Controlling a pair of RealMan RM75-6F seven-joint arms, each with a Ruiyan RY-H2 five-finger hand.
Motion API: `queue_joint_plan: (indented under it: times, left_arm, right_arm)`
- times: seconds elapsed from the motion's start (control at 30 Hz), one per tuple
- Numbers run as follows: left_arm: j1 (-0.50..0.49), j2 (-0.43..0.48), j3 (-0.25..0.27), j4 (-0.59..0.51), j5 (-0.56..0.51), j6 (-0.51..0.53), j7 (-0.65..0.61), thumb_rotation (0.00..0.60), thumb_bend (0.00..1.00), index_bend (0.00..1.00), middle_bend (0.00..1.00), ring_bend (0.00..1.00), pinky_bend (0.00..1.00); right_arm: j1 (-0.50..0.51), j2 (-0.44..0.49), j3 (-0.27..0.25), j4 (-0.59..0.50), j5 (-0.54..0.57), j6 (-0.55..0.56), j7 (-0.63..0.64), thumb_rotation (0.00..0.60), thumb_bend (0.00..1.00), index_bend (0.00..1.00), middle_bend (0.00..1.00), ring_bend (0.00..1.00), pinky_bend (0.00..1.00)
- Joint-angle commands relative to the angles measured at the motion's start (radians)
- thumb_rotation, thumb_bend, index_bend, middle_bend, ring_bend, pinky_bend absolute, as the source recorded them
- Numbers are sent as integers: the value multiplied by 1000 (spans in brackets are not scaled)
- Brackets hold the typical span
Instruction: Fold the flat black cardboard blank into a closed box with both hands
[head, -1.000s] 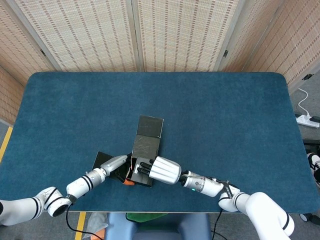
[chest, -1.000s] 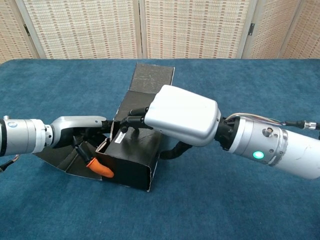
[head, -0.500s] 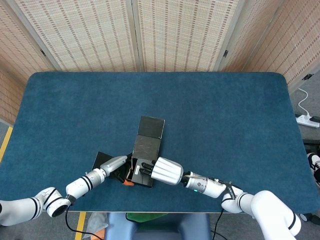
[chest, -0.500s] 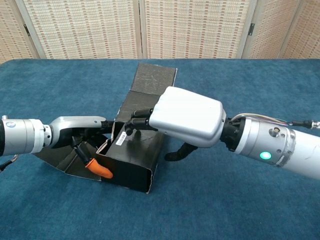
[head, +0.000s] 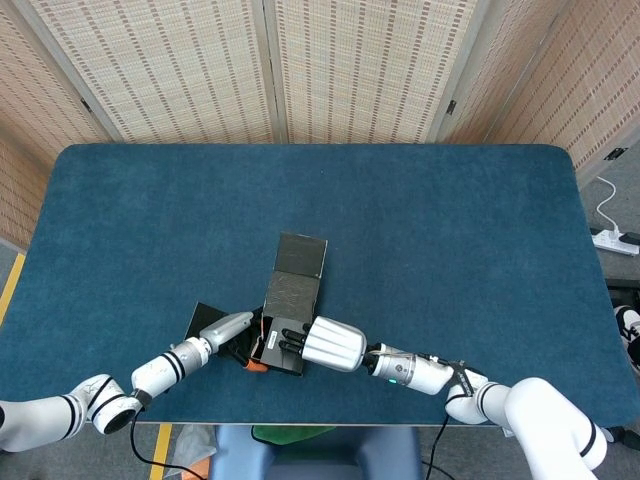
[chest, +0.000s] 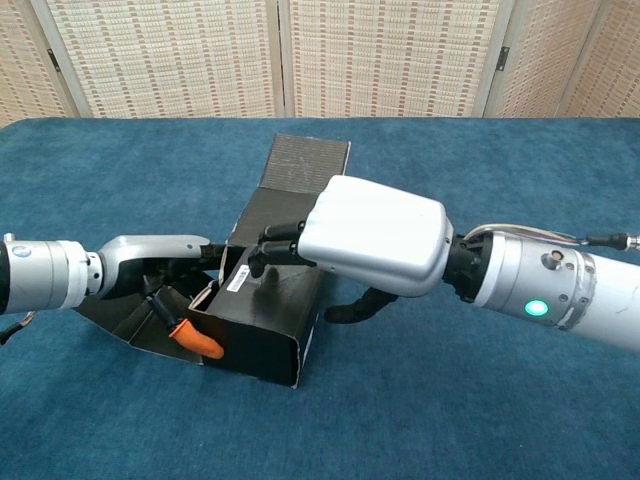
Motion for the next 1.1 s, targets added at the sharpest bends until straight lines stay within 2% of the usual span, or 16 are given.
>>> queue_joint_plan:
  times: [0.03,0.3,0.77,1.1]
  left_arm:
    - [0,-1,0,2,0,-1,-1,600,175,0,0,465,563]
    - [0,-8,-1,10,-2,-7,-3,600,175,0,0,465,564]
    - [-1,-6,3,1,16,5,-11,600,176,0,0,458,560]
    - [-1,-9,-3,-1,7,7,1,600,176,0,4,462,558]
  right_arm:
    - [2,5,0,-8,-2,-4,-2,600,137,457,341,768,1000]
    - [0,14,-7,-22,-2,-27,-2,600,140,465,378,768,1000]
    - [17,-5,-6,-10,-13,-54,-3,600,140,464,384,768,1000]
    - [57,13,5,-43,-20,-95,-18,600,140,469,462,768,1000]
